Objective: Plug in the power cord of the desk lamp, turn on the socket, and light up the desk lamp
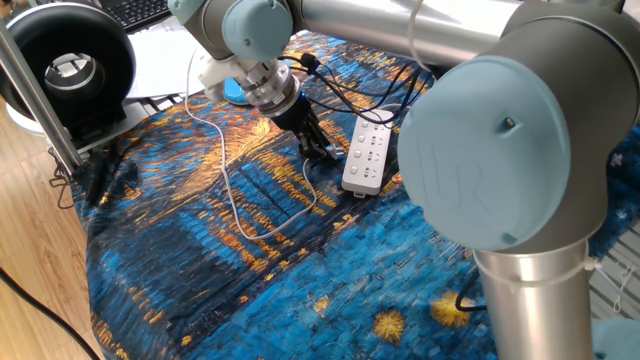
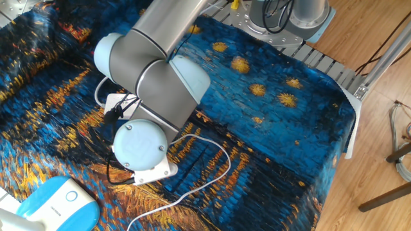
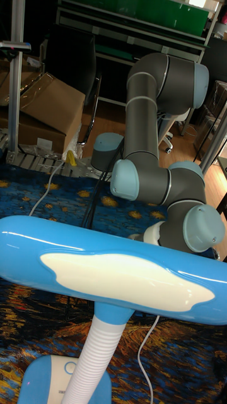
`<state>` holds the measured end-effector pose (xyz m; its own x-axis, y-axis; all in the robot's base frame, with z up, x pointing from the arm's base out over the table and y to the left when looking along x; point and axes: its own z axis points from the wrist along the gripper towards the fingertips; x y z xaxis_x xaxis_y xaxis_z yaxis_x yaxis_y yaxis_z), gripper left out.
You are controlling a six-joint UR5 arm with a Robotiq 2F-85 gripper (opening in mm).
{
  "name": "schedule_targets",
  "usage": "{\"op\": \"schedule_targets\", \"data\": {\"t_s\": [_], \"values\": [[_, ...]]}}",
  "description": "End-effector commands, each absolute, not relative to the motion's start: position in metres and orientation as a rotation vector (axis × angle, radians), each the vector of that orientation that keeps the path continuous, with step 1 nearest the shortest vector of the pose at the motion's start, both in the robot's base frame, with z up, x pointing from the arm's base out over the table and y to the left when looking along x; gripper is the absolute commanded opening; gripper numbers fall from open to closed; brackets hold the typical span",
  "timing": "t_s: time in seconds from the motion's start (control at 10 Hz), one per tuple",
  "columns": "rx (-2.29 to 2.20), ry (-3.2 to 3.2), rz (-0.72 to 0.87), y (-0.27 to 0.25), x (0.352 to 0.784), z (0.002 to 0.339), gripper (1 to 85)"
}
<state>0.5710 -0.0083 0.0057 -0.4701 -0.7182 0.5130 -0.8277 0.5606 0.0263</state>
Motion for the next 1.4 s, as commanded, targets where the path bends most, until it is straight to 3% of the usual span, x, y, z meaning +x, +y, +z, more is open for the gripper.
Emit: {"op": "schedule_targets", "data": {"t_s": [0.0,1.3], "values": [[1.231,-2.335,0.307,-0.0055,0.5682,-0.0003,38.7],[1.194,-2.342,0.286,0.0027,0.5634,0.0047,35.0]]}}
